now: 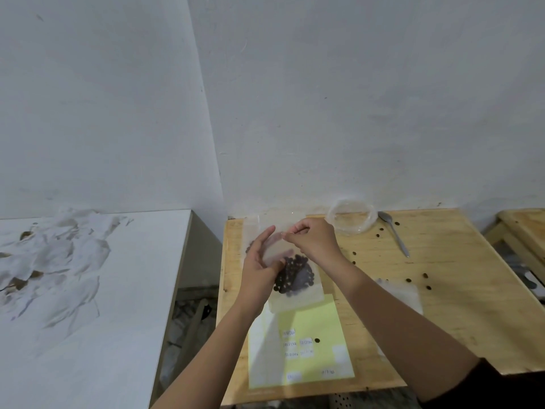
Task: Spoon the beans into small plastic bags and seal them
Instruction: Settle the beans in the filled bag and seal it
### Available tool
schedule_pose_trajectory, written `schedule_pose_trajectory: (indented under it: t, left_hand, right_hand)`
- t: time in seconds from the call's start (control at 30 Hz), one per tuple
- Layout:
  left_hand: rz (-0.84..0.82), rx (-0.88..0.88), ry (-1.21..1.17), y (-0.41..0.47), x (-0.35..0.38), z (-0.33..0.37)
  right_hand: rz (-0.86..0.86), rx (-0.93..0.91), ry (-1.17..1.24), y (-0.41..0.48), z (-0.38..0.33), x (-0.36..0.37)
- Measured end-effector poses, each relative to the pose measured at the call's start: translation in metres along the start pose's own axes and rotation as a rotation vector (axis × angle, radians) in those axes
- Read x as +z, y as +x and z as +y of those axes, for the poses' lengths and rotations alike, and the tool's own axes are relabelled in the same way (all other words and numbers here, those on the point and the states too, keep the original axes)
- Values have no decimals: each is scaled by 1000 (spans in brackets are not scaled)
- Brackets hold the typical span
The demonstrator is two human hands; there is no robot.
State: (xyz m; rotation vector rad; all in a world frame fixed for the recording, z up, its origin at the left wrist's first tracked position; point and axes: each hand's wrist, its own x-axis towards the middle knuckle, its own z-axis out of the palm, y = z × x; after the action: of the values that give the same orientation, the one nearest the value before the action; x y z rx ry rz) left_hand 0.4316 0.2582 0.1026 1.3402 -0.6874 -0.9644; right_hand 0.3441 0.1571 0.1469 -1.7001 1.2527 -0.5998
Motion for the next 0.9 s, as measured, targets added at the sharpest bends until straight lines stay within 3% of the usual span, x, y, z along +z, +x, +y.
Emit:
schedule_pose_trajectory:
  t: [0.37,0.57,0.9]
  left_hand:
    - [9,14,-24,-2,-1,1]
    - [22,44,-42,-4,-4,3]
    - [16,87,-89,7,-8,8]
  right_hand:
    - [-8,53,-16,3,2,2]
    - [69,67,-154,5,5,-1]
    - [8,36,265,12,6,4]
